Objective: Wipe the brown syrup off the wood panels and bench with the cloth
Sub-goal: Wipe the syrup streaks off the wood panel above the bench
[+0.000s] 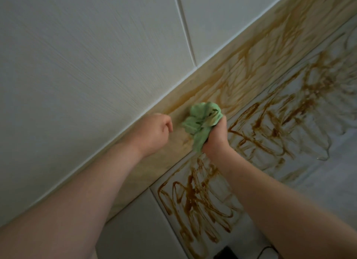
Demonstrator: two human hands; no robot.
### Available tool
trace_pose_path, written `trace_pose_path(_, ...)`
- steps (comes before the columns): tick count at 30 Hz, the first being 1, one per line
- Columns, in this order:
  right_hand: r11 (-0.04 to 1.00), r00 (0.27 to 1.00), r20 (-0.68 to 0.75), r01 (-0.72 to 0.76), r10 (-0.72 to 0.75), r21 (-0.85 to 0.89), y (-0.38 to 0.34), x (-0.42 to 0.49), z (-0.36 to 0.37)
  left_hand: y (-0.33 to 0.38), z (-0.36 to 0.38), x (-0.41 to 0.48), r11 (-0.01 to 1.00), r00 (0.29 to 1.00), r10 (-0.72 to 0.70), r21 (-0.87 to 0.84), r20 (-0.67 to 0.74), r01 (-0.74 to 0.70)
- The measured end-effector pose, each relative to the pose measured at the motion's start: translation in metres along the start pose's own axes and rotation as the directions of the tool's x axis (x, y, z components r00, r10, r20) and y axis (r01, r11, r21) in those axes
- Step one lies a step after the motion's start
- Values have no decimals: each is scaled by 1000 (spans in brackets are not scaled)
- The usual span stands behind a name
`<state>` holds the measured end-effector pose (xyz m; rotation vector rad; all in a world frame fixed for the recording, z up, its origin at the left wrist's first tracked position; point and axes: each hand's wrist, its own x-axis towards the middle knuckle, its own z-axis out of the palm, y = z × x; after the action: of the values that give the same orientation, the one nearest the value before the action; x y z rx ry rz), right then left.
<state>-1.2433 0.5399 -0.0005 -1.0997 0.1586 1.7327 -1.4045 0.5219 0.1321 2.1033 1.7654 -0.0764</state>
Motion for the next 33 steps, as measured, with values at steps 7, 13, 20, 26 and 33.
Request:
trace_pose_path(7,907,977,-56,168,-205,-386,28,7,91,-56,-19,-38,673,894,428,709,-137,-213)
trace_pose_path(13,767,987,112,-19,118,-641,126,-23,80,-74,-11,-44,575,913,398,801,-95,-167)
trace_pose_path(20,708,943,76,296,-325,-641,36,-5,109,-72,-3,-32,529,910,407,832,-78,-166)
trace_pose_path(26,662,963,264,230,-50,-714,121,-17,71,-61,-9,-13,454,848,526,865,-67,-213)
trace_pose_path(33,687,913,39,333,-406,-646,-23,59,80,-30,2,38,403,840,542,886,-28,-231)
